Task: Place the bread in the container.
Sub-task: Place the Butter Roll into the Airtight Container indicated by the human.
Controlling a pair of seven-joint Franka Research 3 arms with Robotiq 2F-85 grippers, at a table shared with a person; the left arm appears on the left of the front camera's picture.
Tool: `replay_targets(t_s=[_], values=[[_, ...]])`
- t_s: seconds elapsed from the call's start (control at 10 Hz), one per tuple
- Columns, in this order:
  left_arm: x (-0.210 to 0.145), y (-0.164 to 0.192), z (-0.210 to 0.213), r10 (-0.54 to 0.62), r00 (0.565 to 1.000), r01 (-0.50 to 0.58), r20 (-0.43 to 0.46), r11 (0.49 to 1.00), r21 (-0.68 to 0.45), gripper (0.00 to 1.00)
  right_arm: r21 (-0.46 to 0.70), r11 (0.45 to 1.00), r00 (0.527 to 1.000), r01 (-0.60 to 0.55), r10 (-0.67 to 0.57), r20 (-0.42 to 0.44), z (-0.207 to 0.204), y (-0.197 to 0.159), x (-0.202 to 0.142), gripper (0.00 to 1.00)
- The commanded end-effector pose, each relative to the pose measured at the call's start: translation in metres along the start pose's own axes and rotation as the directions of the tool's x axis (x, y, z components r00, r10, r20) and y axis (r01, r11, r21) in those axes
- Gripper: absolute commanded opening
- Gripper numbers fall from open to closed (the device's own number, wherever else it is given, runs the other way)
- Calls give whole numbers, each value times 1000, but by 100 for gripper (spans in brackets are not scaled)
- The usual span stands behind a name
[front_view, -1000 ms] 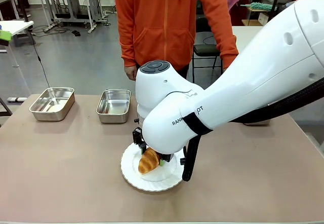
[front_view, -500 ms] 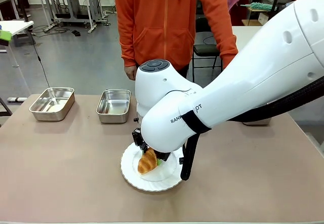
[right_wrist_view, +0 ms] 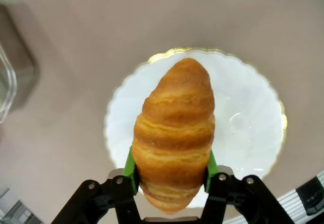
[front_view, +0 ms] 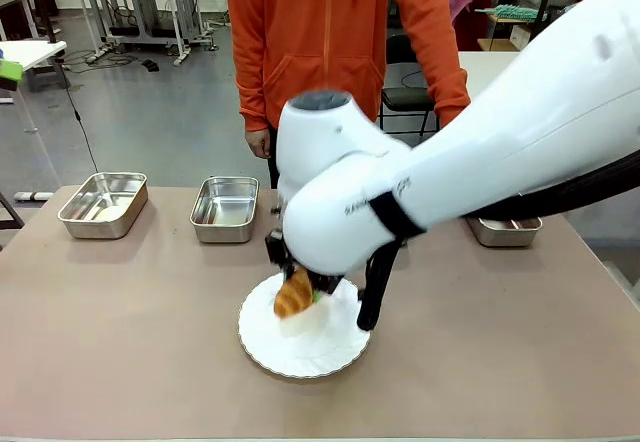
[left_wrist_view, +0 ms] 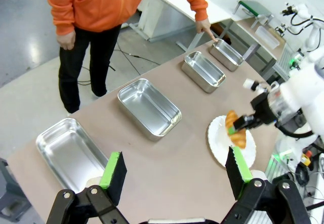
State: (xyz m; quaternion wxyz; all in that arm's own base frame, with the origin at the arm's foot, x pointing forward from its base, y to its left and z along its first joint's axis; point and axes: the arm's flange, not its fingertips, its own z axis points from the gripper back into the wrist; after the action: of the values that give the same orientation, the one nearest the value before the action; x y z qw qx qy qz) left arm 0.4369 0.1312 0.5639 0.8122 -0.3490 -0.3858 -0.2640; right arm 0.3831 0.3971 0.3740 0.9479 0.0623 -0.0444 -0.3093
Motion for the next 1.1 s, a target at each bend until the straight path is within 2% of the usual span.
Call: replay_targets(t_s=[0.0,0.3,0.5,0.7,0.8,0.9,1.0], values=[[1,-1,1,-3,1000,3,16,1000,-2,100,-7,1000,1000,-14,14,-3,73,-7,49,58],[1,-1,1,-3,1000,3,16,1000,-2,100,-49,964,964,-262,259,-68,131,-31,147,58],[1,-1,1,-3,1000,3,16,1000,-2,100,23,886,875,-464,462,-142,149,-65,220,58],[1,-1,1,-3,1000,3,16,1000,-2,100,43,753,748,-657,658,-86,139,-92,256,58],[1,-1,1,-3,1000,3,16,1000,-2,100,82,713,711,-696,701,-61,132,-105,264,58],[1,-1,1,-3,1000,3,16,1000,-2,100,0,835,831,-551,549,-87,145,-89,253,58],[1,-1,1,-3,1000,3,16,1000,-2,100,0,835,831,-551,549,-87,145,-89,253,58]])
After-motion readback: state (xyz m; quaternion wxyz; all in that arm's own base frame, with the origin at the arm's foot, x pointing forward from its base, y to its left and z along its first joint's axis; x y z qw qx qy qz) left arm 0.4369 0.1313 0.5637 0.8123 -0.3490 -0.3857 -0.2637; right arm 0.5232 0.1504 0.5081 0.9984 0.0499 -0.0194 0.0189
